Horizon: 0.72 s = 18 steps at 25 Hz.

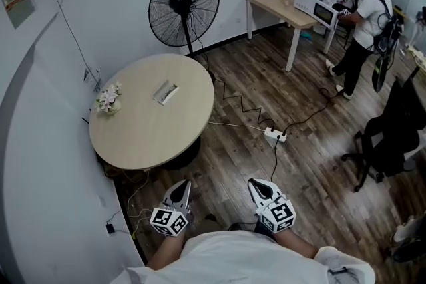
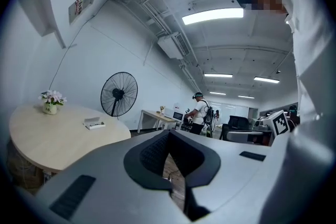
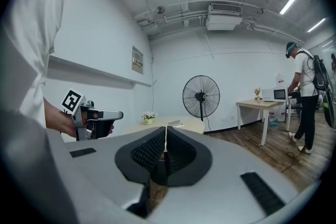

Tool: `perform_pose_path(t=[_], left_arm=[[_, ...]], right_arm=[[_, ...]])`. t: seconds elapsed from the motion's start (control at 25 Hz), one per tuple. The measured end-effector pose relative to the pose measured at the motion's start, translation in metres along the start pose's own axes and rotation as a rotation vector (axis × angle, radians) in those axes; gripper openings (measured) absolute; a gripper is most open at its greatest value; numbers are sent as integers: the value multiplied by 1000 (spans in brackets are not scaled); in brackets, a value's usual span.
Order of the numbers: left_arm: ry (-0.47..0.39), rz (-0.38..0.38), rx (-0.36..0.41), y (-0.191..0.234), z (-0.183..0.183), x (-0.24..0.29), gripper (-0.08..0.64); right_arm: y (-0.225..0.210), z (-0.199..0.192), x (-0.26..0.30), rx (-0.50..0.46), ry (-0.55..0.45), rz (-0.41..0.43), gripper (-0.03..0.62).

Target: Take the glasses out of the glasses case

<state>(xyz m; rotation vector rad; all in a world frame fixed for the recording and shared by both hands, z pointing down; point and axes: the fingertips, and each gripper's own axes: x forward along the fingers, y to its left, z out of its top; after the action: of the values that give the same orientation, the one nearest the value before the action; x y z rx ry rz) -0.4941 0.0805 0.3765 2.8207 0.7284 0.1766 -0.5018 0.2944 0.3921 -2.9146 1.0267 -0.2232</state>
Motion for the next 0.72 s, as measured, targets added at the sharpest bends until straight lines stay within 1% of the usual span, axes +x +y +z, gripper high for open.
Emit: perform_pose_path(t=[0.16, 0.4, 0.56, 0.72], left_arm=[[13, 7, -8, 6, -7, 10, 12], [-13, 18, -16, 21, -8, 44, 12], [-18, 28, -35, 47, -7, 81, 12], [-24, 37, -51, 77, 1, 125, 12]], right_arm=[[-8, -6, 8, 8, 11, -4, 25], [-32, -6, 34, 0, 30, 7, 25], [-58, -8, 70, 4, 55, 5, 25], [-83, 1, 115, -2, 68, 15, 26]])
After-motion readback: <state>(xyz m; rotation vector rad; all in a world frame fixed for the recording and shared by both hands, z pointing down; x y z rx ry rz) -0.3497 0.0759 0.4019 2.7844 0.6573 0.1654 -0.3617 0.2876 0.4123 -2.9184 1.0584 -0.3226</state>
